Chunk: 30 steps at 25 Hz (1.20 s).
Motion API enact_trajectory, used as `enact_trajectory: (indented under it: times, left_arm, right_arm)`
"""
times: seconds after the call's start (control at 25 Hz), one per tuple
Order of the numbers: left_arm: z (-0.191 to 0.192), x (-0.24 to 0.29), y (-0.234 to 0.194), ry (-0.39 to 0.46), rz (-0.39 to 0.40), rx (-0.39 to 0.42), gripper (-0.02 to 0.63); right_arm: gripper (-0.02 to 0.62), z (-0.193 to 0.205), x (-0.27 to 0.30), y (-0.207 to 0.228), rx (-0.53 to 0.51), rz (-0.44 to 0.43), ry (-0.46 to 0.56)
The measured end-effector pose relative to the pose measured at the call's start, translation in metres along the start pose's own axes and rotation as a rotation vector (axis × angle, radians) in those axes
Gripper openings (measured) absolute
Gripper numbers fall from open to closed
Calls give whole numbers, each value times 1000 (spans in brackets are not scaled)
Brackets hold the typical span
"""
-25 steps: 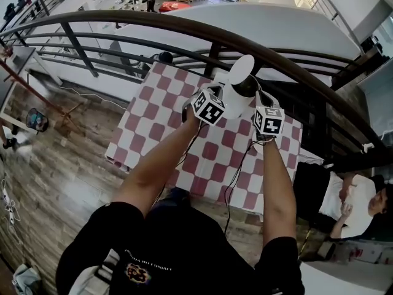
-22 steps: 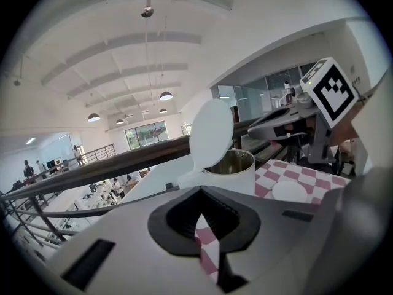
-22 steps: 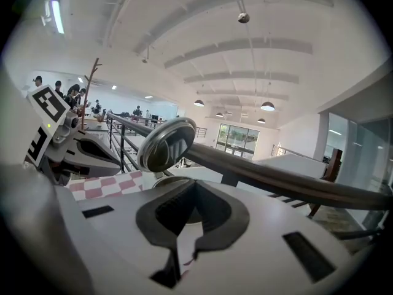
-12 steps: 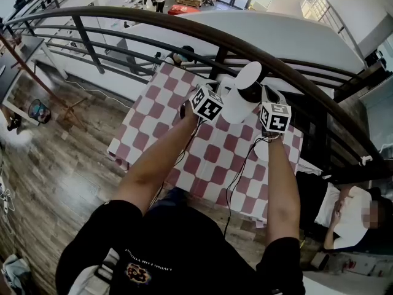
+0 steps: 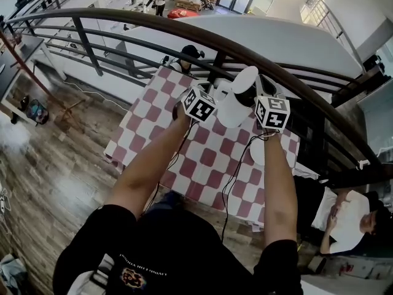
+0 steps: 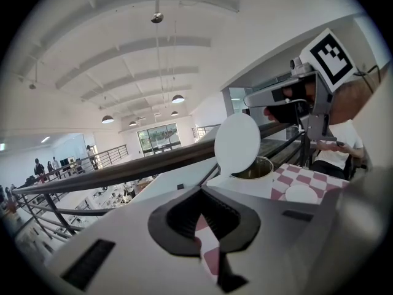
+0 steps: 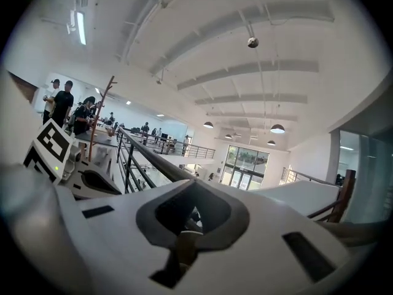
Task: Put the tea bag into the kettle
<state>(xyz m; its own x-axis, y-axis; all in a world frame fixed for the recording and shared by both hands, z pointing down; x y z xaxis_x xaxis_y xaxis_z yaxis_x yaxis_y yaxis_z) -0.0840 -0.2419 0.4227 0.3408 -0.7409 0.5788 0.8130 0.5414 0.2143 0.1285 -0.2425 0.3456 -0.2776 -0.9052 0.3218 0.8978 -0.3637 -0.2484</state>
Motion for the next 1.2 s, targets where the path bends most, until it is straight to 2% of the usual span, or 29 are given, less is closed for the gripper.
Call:
enact_trajectory:
  times: [0.48, 0.84, 1.2]
  left_arm:
    - [8, 3, -10, -13, -12, -13, 3]
    - [3, 5, -6, -10, -2, -3, 3]
    - [1, 10, 3, -19, 17, 8, 3]
  right_arm:
    - [14, 8, 13, -12, 5, -28, -15]
    - [12, 16, 9, -5, 21, -9, -31]
    - [14, 38, 1, 8, 82, 26, -60]
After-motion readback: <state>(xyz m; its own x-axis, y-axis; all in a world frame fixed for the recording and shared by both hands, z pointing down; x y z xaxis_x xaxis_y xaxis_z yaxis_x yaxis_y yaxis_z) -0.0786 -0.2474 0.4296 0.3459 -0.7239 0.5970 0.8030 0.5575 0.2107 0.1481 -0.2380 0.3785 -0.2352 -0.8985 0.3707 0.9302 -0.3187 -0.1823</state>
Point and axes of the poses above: the fingertips, and each gripper's own axes: x forward along the fingers, y to its right, z out of its underside, the point moved 9 cm from there along -x, backward along the fingers, and after that the axes turned 10 degrees about -y, right-handed, at the moved point
